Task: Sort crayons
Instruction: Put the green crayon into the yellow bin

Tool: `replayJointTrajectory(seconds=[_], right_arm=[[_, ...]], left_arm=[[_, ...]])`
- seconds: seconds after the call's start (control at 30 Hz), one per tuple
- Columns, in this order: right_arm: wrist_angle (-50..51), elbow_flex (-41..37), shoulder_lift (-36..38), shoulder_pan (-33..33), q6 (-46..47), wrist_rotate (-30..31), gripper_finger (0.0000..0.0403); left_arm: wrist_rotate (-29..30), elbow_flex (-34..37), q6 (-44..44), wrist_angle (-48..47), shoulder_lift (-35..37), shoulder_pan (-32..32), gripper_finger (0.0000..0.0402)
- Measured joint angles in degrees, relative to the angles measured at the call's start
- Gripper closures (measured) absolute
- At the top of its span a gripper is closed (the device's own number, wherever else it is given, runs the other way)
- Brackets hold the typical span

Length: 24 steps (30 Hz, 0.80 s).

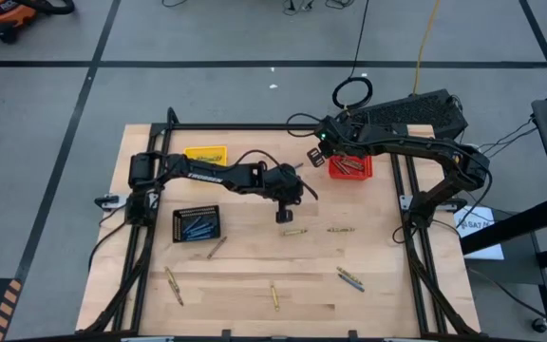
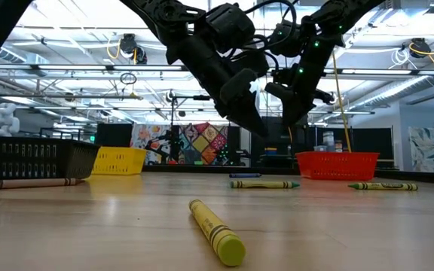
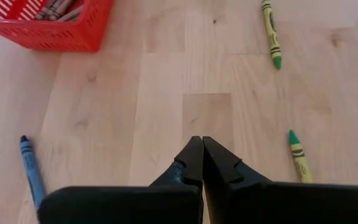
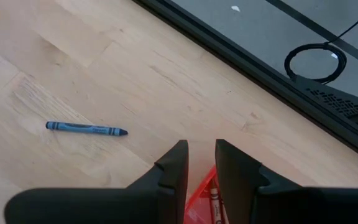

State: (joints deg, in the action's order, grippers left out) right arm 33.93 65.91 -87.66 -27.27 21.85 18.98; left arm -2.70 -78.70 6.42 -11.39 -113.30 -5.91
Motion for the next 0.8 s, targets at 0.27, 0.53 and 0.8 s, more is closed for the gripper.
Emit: replayJointTrajectory(seconds=[0.27, 0.53, 0.8], right_arm=[[0.0, 0.0, 0.0, 0.0, 0.0, 0.0, 0.0335], [0.0, 0.0, 0.0, 0.0, 0.0, 0.0, 0.0335], [0.0, 0.0, 0.0, 0.0, 0.0, 0.0, 0.0335]], left_arm=[[-5.2, 0.0, -1.0, -0.9, 0.0, -0.4, 0.0364], [-4.4, 0.0, -5.1, -4.4, -0.1, 0.7, 0.0259], [-1.6, 0.0, -10.0, -4.3, -0.1, 4.6, 0.0249]])
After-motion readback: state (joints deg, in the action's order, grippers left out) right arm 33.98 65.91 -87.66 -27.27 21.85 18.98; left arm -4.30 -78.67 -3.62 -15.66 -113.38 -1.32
